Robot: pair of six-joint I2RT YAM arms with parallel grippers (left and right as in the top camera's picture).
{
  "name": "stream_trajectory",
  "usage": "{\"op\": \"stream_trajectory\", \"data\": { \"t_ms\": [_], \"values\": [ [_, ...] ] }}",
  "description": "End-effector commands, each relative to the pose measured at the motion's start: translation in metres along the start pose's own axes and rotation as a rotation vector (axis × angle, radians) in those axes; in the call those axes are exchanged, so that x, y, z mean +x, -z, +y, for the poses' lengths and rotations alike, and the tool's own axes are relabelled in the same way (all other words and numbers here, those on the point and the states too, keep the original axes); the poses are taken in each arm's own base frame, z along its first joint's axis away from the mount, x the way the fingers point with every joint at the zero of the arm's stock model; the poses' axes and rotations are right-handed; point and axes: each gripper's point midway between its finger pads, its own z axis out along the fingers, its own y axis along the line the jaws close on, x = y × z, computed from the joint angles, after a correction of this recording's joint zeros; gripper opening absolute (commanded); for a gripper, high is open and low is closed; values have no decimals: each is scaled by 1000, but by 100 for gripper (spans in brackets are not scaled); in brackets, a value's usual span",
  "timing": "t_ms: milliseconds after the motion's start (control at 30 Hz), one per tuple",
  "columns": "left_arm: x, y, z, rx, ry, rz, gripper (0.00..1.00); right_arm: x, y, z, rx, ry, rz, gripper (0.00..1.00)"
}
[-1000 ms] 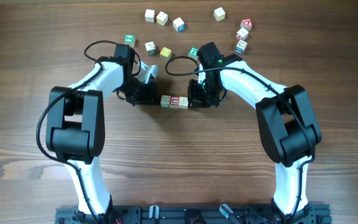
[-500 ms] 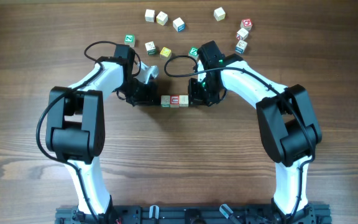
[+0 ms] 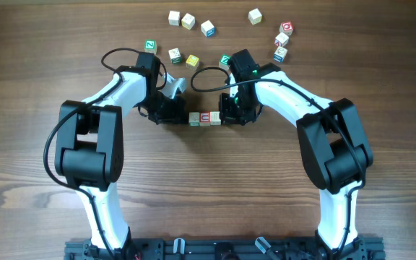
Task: Form a horizontal line
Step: 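Squeeze the row from both ends with left and right grippers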
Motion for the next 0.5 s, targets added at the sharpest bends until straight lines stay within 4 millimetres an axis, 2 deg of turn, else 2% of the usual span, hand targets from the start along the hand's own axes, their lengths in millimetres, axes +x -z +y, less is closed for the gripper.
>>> {"op": "stream_trajectory", "data": {
  "t_ms": [0,100,467],
  "values": [
    [8,-7,16,-94,21,33,4,1,1,0,14,7,-7,4],
    [8,-6,26,-151,57,34,4,1,1,-1,18,1,-8,5],
    [4,-6,26,-155,79,16,4,7,1,-1,16,-53,17,5]
  ]
}}
